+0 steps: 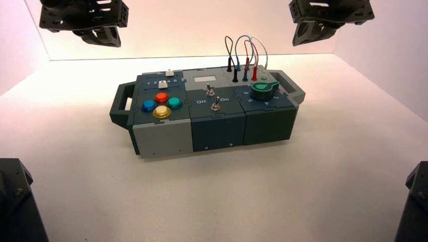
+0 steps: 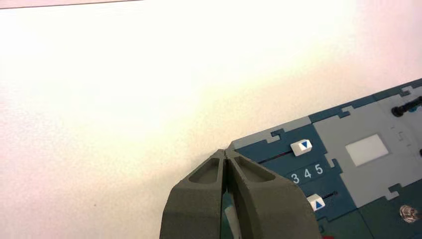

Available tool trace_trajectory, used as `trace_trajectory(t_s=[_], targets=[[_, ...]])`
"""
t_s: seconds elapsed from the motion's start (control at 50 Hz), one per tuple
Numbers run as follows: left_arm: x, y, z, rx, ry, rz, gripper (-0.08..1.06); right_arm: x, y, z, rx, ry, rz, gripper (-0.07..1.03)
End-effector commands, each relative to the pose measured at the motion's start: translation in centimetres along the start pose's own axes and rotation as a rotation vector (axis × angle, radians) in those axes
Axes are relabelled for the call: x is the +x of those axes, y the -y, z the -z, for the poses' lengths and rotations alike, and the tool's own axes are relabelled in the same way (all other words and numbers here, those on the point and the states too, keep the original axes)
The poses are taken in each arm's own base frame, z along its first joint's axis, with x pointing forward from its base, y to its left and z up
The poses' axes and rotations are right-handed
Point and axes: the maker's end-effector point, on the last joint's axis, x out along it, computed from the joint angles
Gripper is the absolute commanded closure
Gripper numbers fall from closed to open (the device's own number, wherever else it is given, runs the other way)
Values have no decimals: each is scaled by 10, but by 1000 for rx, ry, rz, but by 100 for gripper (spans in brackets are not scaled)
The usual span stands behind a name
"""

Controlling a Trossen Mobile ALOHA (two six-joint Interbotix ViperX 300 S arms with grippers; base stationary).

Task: Flip the bottom switch on with the right gripper.

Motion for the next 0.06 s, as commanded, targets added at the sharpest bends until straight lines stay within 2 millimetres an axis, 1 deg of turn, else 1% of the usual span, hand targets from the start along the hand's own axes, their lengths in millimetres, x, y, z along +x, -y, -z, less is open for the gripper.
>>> trace_trajectory(t_s=[0.02, 0.06], targets=[[-1, -1, -10, -9, 31, -2, 101, 0, 1, -6, 8, 18, 4, 98], [1, -1, -10, -9, 26, -3, 101, 0, 1, -6, 8, 18, 4, 99]])
